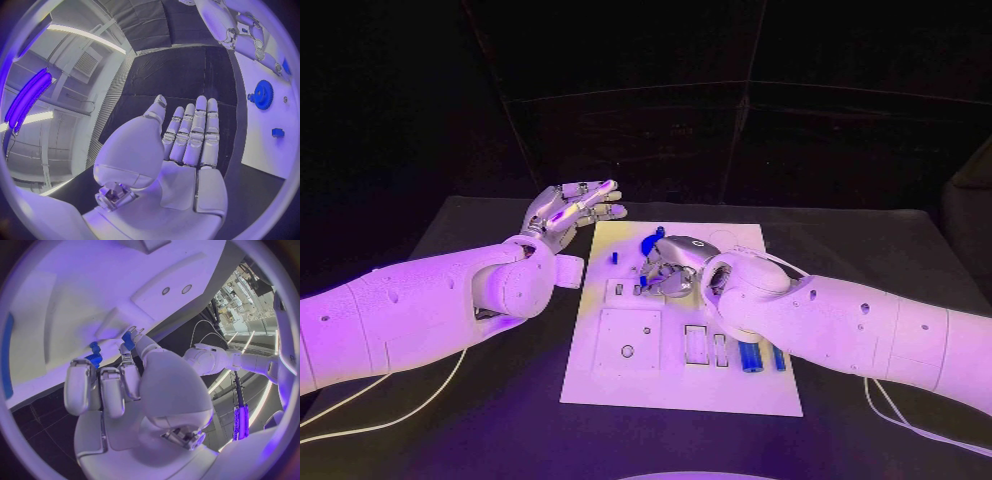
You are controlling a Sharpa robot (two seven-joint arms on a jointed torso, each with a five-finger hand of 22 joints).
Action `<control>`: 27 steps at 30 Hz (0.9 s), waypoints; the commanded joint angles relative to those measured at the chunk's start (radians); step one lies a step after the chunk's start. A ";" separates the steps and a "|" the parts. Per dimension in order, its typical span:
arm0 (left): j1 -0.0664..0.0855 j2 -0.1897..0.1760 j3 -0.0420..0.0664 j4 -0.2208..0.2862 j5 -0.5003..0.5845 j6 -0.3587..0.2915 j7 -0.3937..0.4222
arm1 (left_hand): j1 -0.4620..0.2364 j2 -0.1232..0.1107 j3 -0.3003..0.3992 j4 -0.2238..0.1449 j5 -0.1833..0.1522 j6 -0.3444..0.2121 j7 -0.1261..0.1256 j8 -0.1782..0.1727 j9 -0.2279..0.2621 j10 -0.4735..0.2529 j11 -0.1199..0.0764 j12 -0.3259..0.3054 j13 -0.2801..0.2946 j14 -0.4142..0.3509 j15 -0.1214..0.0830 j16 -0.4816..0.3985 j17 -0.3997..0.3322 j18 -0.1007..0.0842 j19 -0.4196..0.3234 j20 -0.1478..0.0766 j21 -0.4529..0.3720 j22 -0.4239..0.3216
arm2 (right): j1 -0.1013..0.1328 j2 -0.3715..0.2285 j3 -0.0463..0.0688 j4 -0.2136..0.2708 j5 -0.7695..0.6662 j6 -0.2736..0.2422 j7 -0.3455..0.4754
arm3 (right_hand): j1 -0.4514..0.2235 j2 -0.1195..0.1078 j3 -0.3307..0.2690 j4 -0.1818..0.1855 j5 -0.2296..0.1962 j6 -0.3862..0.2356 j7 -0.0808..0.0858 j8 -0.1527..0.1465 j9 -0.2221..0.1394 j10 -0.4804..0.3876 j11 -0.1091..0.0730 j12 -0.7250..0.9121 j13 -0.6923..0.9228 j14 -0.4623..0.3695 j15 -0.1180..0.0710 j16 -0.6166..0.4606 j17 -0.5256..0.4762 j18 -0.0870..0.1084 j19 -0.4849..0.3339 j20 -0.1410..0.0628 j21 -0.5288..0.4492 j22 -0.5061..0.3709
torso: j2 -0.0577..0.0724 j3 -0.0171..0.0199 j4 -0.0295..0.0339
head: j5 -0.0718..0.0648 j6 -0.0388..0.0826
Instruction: Assemble the parts on the task board
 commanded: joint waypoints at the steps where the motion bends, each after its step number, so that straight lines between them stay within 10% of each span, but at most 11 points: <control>1: 0.002 0.002 0.001 0.000 0.002 0.017 0.003 | -0.001 0.006 0.000 -0.008 0.000 0.008 -0.001 -0.005 0.001 0.006 -0.001 -0.002 0.000 0.001 -0.004 -0.007 0.000 0.007 0.005 -0.001 -0.006 -0.001 | 0.000 0.005 -0.001 -0.004 -0.016 0.030 -0.007 | -0.007 -0.001 0.003 0.003 0.005 0.024 -0.019 0.000 0.002 -0.001 0.000 -0.005 0.042 0.085 -0.009 -0.004 0.176 -0.015 -0.003 -0.002 0.000 -0.002 | -0.001 0.0003 -0.0011 | 0.001 -0.002; 27: 0.002 0.005 0.001 -0.006 0.002 0.024 -0.001 | -0.001 0.007 0.000 -0.009 0.000 0.009 -0.002 -0.005 0.001 0.007 -0.002 -0.002 0.000 0.002 -0.004 -0.007 0.000 0.007 0.006 -0.001 -0.007 -0.001 | -0.006 0.001 -0.006 -0.009 -0.037 0.069 -0.028 | -0.012 -0.007 0.003 0.003 0.005 0.019 -0.017 -0.004 0.000 -0.005 0.002 -0.009 0.038 0.084 -0.008 -0.005 0.172 -0.015 -0.004 -0.001 -0.002 -0.004 | 0.000 0.0002 -0.0002 | 0.002 -0.009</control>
